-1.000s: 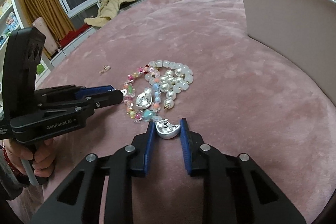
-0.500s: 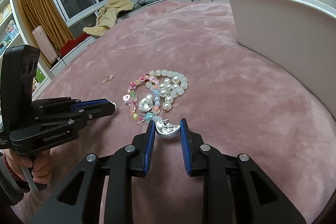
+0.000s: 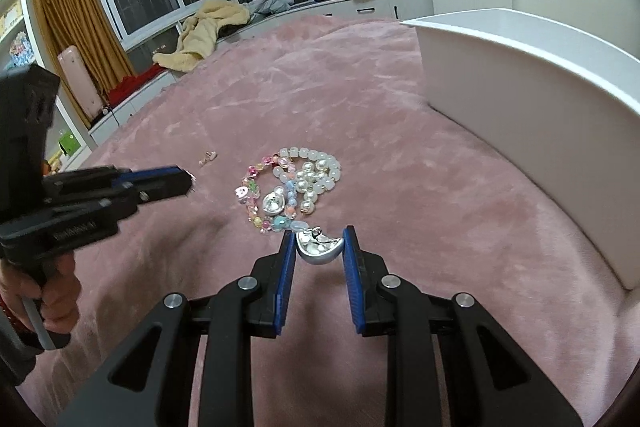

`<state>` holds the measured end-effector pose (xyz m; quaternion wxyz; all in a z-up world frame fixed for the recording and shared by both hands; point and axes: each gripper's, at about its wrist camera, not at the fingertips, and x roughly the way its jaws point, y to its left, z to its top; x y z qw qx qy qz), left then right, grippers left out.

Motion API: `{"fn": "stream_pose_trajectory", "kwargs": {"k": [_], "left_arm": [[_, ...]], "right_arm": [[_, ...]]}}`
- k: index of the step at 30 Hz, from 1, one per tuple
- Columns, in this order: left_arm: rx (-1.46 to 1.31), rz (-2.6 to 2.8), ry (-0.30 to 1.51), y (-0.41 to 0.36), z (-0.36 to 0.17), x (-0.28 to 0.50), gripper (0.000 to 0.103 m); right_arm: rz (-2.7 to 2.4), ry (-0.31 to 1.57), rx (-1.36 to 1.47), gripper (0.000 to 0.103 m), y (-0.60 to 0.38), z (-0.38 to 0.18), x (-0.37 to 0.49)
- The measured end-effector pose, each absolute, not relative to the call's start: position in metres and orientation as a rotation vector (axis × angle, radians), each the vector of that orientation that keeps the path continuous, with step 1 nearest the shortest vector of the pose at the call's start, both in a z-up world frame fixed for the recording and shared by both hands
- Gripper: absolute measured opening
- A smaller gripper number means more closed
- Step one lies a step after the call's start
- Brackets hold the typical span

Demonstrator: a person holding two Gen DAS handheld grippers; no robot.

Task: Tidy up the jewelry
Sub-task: 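Carry both charms into the white box and open the left tool to drop the flower charm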

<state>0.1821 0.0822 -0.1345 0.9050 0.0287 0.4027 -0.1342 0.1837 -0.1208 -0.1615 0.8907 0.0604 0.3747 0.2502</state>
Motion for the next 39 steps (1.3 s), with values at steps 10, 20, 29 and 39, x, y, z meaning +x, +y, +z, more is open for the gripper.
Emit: {"fn": "stream_pose_trajectory", "kwargs": {"k": [10, 20, 29, 39], "left_arm": [[0.073, -0.317, 0.770, 0.062, -0.095, 0.174, 0.022], [0.082, -0.369, 0.715, 0.023, -0.059, 0.182, 0.022], [0.107, -0.412, 0.681, -0.028, -0.033, 0.202, 0.022], [0.165, -0.473, 0.693, -0.091, -0.030, 0.233, 0.022]], "right_arm": [[0.486, 0.741, 0.087, 0.024, -0.141, -0.119, 0.178], [0.419, 0.695, 0.067, 0.024, -0.185, -0.080, 0.183], [0.337, 0.651, 0.080, 0.024, -0.237, -0.056, 0.196], [0.257, 0.658, 0.095, 0.024, -0.296, -0.054, 0.219]]}}
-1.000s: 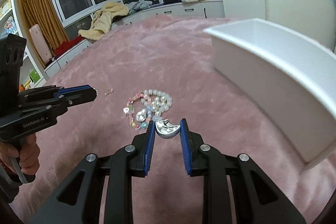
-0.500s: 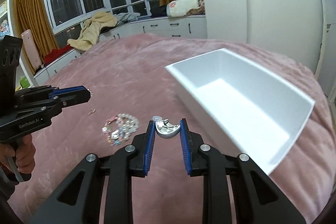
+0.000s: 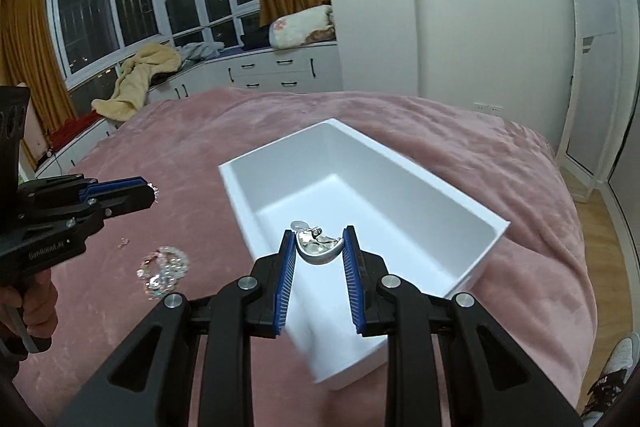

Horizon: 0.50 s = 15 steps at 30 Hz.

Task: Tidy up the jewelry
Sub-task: 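Carry both charms into the white box and open the left tool to drop the flower charm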

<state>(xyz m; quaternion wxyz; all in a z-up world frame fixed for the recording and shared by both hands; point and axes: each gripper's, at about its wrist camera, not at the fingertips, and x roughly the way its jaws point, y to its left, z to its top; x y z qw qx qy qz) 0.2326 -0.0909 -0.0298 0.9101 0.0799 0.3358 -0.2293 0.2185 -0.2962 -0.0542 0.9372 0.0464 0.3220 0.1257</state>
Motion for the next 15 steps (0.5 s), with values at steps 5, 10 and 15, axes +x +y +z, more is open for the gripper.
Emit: {"fn": "stream_pose_trajectory", "kwargs": {"k": [5, 10, 15], "left_arm": [[0.209, -0.487, 0.716, -0.125, -0.040, 0.257, 0.022], [0.219, -0.486, 0.756, -0.149, -0.054, 0.287, 0.022], [0.263, -0.484, 0.806, -0.175, -0.079, 0.318, 0.023]], "right_arm": [[0.226, 0.693, 0.089, 0.024, -0.311, -0.068, 0.238], [0.198, 0.751, 0.043, 0.024, -0.315, -0.092, 0.256], [0.220, 0.788, 0.049, 0.024, -0.317, -0.107, 0.267]]}}
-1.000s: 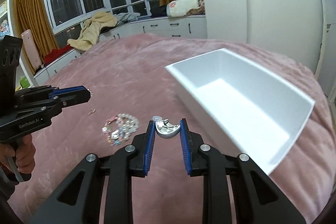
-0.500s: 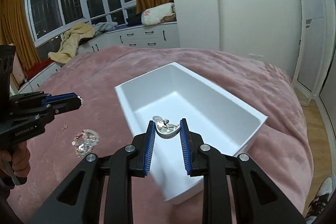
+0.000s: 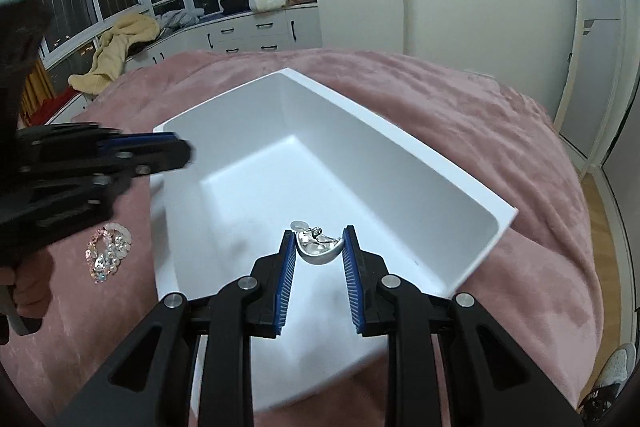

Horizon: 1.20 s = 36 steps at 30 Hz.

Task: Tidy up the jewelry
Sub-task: 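Carry both charms into the white box and open the left tool to drop the flower charm, then open the right tool to drop the silver heart pendant into the box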

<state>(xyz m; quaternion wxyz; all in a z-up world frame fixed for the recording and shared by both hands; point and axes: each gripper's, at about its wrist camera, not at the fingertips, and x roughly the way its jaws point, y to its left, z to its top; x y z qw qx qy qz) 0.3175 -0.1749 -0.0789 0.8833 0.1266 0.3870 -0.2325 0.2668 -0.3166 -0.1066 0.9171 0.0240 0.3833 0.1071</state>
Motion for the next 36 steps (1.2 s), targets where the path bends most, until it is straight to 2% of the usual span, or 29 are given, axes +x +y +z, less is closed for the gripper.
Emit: {"fn": "stream_pose_trajectory", "kwargs": {"k": [10, 18, 19, 21, 22, 23, 25, 27, 30, 35, 36], "left_arm": [[0.280, -0.470, 0.893, -0.201, -0.124, 0.354, 0.024], [0.267, -0.470, 0.903, -0.201, -0.123, 0.353, 0.027], [0.260, -0.468, 0.898, -0.199, -0.120, 0.352, 0.031], [0.246, -0.456, 0.880, -0.193, -0.112, 0.348, 0.042], [0.238, -0.451, 0.868, -0.189, -0.107, 0.345, 0.048], [0.226, -0.445, 0.852, -0.183, -0.100, 0.340, 0.054], [0.215, -0.434, 0.834, -0.175, -0.091, 0.333, 0.061], [0.211, -0.417, 0.805, -0.164, -0.079, 0.323, 0.063], [0.187, -0.414, 0.784, -0.146, -0.062, 0.309, 0.070], [0.168, -0.387, 0.731, -0.116, -0.038, 0.286, 0.093], [0.166, -0.366, 0.714, -0.107, -0.032, 0.280, 0.094]], "right_arm": [[0.213, 0.803, 0.008, 0.024, -0.325, -0.109, 0.282], [0.223, 0.819, -0.059, 0.025, -0.316, -0.109, 0.280], [0.223, 0.815, -0.057, 0.025, -0.316, -0.108, 0.279], [0.226, 0.806, -0.052, 0.038, -0.314, -0.104, 0.276], [0.227, 0.789, -0.050, 0.055, -0.314, -0.100, 0.273], [0.221, 0.772, -0.045, 0.067, -0.315, -0.095, 0.271], [0.219, 0.744, -0.030, 0.066, -0.316, -0.085, 0.267], [0.212, 0.740, -0.003, 0.066, -0.320, -0.077, 0.264], [0.193, 0.718, 0.020, 0.072, -0.325, -0.061, 0.259], [0.196, 0.692, 0.043, 0.085, -0.321, -0.039, 0.247], [0.200, 0.689, 0.044, 0.086, -0.318, -0.035, 0.245]]}}
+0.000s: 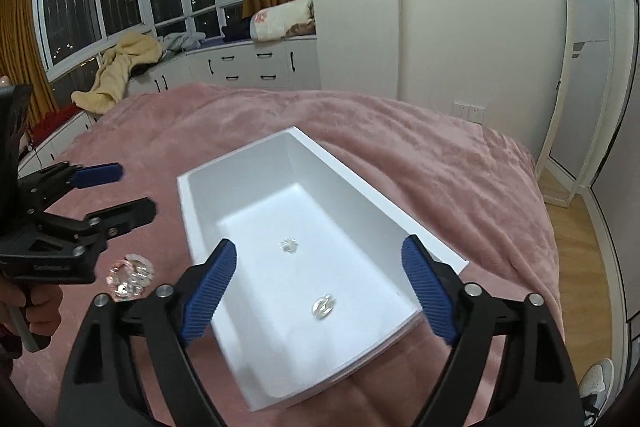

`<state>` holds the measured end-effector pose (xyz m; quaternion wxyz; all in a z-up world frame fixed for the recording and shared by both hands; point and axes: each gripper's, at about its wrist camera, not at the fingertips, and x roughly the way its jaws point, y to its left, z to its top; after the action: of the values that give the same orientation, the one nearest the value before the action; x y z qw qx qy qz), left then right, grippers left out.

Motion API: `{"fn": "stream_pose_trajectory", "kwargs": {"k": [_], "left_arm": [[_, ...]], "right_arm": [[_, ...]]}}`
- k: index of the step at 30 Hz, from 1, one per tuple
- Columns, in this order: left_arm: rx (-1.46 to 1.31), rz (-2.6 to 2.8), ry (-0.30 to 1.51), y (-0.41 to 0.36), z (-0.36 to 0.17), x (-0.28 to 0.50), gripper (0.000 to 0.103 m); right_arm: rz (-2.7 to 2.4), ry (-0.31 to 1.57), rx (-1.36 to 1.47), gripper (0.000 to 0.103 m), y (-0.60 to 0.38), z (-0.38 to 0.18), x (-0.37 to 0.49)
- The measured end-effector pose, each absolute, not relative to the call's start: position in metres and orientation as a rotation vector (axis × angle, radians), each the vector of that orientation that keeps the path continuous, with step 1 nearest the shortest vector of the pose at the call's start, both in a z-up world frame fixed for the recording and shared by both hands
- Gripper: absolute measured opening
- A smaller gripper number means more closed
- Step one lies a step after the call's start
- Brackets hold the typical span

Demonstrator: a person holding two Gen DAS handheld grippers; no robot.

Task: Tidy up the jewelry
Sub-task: 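Open the right tool to drop the silver heart pendant into the box, then move both open tools back over the jewelry pile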

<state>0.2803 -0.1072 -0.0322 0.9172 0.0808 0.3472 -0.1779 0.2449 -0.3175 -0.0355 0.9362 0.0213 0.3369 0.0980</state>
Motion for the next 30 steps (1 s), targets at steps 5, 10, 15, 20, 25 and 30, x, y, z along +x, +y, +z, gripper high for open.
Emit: {"fn": "stream_pose_trajectory", "kwargs": {"k": [5, 10, 15, 20, 25, 30], "left_arm": [[0.149, -0.336, 0.695, -0.074, -0.017, 0.261, 0.094], [0.135, -0.307, 0.680, -0.040, -0.009, 0.244, 0.095], [0.119, -0.265, 0.676, -0.001, -0.008, 0.227, 0.095], [0.095, -0.219, 0.681, 0.038, -0.012, 0.214, 0.095], [0.087, -0.177, 0.701, 0.069, -0.024, 0.212, 0.095], [0.084, -0.151, 0.721, 0.089, -0.045, 0.211, 0.095]], "right_arm": [[0.219, 0.663, 0.025, 0.093, -0.297, -0.020, 0.234], [0.249, 0.646, 0.011, 0.097, -0.273, -0.011, 0.226], [0.292, 0.652, -0.008, 0.097, -0.245, -0.014, 0.223], [0.346, 0.663, -0.016, 0.097, -0.211, -0.023, 0.221], [0.392, 0.691, -0.030, 0.097, -0.177, -0.040, 0.222], [0.423, 0.725, -0.030, 0.097, -0.152, -0.063, 0.221]]}}
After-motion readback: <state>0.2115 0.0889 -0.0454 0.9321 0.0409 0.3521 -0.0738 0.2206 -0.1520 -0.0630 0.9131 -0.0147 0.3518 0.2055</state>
